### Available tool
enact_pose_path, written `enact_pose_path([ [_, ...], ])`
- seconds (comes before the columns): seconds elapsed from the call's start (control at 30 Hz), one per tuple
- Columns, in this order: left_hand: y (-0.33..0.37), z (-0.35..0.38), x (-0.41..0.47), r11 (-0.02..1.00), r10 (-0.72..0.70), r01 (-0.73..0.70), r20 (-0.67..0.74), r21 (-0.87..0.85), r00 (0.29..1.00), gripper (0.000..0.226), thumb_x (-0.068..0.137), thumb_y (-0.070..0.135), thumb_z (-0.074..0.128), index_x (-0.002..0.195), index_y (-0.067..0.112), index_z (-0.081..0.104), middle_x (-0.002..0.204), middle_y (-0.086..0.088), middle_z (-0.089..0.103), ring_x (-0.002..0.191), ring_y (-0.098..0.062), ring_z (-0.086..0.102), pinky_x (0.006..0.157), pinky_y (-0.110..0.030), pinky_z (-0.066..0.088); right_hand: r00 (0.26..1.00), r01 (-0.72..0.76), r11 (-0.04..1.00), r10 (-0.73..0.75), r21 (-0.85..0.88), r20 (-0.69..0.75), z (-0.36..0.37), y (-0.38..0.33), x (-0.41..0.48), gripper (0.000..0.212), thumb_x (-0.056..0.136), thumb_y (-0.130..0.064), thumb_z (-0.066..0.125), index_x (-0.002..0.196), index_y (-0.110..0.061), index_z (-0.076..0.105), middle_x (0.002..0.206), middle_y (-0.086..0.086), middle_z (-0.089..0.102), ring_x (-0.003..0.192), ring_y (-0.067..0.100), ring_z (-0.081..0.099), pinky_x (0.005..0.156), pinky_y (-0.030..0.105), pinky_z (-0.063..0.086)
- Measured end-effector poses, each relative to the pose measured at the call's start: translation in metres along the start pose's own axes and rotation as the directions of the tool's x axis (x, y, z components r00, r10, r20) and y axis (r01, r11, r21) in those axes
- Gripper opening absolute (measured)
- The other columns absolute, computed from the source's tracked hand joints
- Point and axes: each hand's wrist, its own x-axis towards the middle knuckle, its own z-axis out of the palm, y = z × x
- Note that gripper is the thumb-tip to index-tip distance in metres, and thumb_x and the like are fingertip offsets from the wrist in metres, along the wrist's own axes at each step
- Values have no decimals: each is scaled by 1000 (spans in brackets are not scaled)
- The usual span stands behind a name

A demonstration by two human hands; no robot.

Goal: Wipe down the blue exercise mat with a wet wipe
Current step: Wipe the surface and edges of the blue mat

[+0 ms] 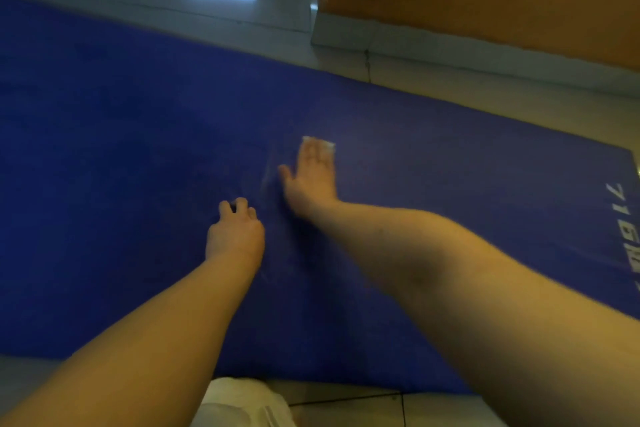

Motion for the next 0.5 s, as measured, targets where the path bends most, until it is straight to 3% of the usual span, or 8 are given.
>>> enact_pose_path([
  [0.1,-1,-3,0,1000,4,-4,-22,-2,1000,78,92,33,70,152,6,28,156,-11,15,143,-37,20,88,-35,52,976,206,978,-208,33,66,10,-8,-23,81,104,-57,25,161,-8,-6,169,8,-10,155,24,-16,126,43,-7],
  [0.17,0,-2,-1,1000,17,-17,-15,-14,1000,78,93,32,69,152,7,26,156,-11,14,144,-37,19,88,-36,53,978,199,980,-201,30,58,3,21,-26,78,105,-55,26,161,-11,-3,169,6,-8,155,23,-15,126,39,-9],
  [0.3,-3,-2,-2,1000,26,-26,-3,-4,1000,87,89,37,73,154,9,23,157,-10,13,143,-35,20,83,-33,52,990,-130,990,132,47,-41,-20,112,-31,74,106,-51,27,162,-10,-1,169,10,-4,155,29,-10,126,39,-9],
  [0.4,-3,-1,-3,999,35,-35,-16,12,999,89,87,39,74,154,9,22,156,-10,14,143,-35,20,82,-32,51,917,-397,917,398,36,-31,-32,172,-42,77,106,-54,19,160,-5,-8,169,14,-8,155,30,-12,125,43,-10],
  [0.5,-3,0,-2,999,30,-30,-14,18,999,91,87,38,74,155,9,20,157,-11,13,144,-36,18,85,-34,51,837,-546,833,548,88,8,-34,166,-38,82,104,-58,15,157,-2,-14,168,15,-13,154,31,-16,124,47,-12],
])
